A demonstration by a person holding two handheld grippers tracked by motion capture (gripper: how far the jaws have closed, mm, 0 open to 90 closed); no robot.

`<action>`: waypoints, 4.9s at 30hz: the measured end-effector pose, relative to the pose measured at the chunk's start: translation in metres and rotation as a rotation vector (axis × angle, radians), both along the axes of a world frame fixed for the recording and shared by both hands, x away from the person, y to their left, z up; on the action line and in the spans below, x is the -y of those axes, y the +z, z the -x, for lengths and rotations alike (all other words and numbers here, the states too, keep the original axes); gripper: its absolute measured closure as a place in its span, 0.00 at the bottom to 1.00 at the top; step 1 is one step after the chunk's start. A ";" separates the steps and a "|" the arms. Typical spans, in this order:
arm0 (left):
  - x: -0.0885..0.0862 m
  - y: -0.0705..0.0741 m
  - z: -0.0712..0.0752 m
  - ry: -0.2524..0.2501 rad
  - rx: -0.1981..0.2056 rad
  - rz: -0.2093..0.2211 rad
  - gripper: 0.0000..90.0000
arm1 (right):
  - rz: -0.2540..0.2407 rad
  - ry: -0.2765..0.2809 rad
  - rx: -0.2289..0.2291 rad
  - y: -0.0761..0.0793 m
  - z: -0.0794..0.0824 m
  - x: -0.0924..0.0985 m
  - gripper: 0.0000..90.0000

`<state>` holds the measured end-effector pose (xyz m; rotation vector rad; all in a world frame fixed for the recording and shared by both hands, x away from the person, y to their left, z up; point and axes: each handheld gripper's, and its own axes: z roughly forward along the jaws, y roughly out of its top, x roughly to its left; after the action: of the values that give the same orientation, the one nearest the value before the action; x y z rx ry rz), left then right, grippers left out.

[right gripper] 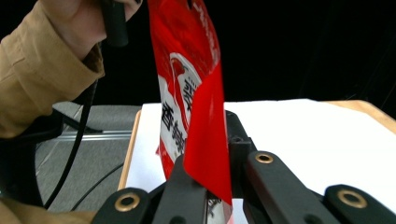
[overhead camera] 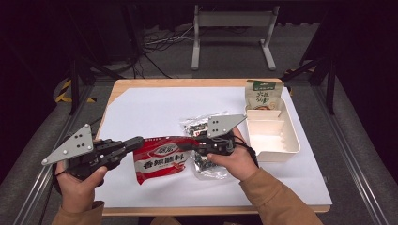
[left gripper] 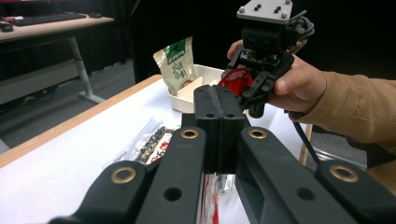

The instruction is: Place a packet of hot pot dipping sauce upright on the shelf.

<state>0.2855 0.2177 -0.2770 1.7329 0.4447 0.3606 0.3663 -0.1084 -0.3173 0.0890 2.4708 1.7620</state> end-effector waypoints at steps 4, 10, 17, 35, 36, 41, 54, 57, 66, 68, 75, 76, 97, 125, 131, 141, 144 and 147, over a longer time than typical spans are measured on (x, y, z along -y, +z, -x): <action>-0.001 -0.001 -0.002 0.004 0.000 0.006 0.99 | -0.011 -0.007 0.005 0.007 0.000 0.003 0.98; 0.001 -0.002 -0.003 0.011 -0.018 0.010 0.85 | 0.008 -0.009 0.034 0.017 0.000 0.009 0.99; 0.001 -0.005 -0.007 0.054 -0.031 0.018 0.50 | 0.033 -0.019 0.052 0.030 -0.002 0.020 0.99; -0.008 -0.020 -0.021 0.140 -0.037 0.001 0.20 | 0.091 -0.140 0.103 0.065 -0.014 0.071 0.99; -0.008 -0.021 -0.022 0.143 -0.040 0.002 0.20 | 0.090 -0.147 0.106 0.067 -0.015 0.075 0.99; -0.010 -0.030 -0.029 0.176 -0.056 -0.035 0.18 | 0.090 -0.191 0.124 0.075 -0.018 0.091 0.98; -0.019 -0.049 -0.042 0.228 -0.104 -0.068 0.15 | 0.075 -0.274 0.145 0.091 -0.030 0.139 0.99; -0.022 -0.054 -0.046 0.241 -0.117 -0.066 0.14 | 0.070 -0.291 0.146 0.094 -0.035 0.151 0.99; -0.029 -0.073 -0.058 0.287 -0.117 -0.085 0.10 | 0.069 -0.340 0.156 0.097 -0.049 0.181 0.98; -0.030 -0.075 -0.059 0.292 -0.125 -0.084 0.09 | 0.071 -0.351 0.156 0.098 -0.052 0.187 0.98; -0.032 -0.085 -0.067 0.299 -0.154 -0.093 0.09 | 0.071 -0.386 0.163 0.098 -0.061 0.205 0.99; -0.032 -0.086 -0.067 0.300 -0.154 -0.100 0.09 | 0.069 -0.398 0.162 0.098 -0.062 0.209 0.99; -0.040 -0.101 -0.077 0.333 -0.205 -0.120 0.08 | 0.056 -0.486 0.160 0.090 -0.091 0.256 0.99; -0.044 -0.103 -0.076 0.341 -0.211 -0.113 0.08 | 0.126 -0.498 0.109 0.053 -0.121 0.249 0.98; -0.044 -0.103 -0.076 0.339 -0.215 -0.114 0.08 | 0.134 -0.476 0.124 0.049 -0.123 0.243 0.98; -0.041 -0.106 -0.078 0.330 -0.217 -0.121 0.08 | 0.140 -0.484 0.105 0.035 -0.121 0.243 0.98; -0.041 -0.106 -0.078 0.330 -0.220 -0.122 0.08 | 0.158 -0.510 0.086 0.031 -0.121 0.246 0.98; -0.040 -0.106 -0.078 0.329 -0.222 -0.123 0.08 | 0.172 -0.540 0.066 0.025 -0.121 0.249 0.98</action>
<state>0.3638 0.2580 -0.3832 1.8287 0.8905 0.4384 0.4874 -0.3577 -0.2921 0.6071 2.2499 1.3017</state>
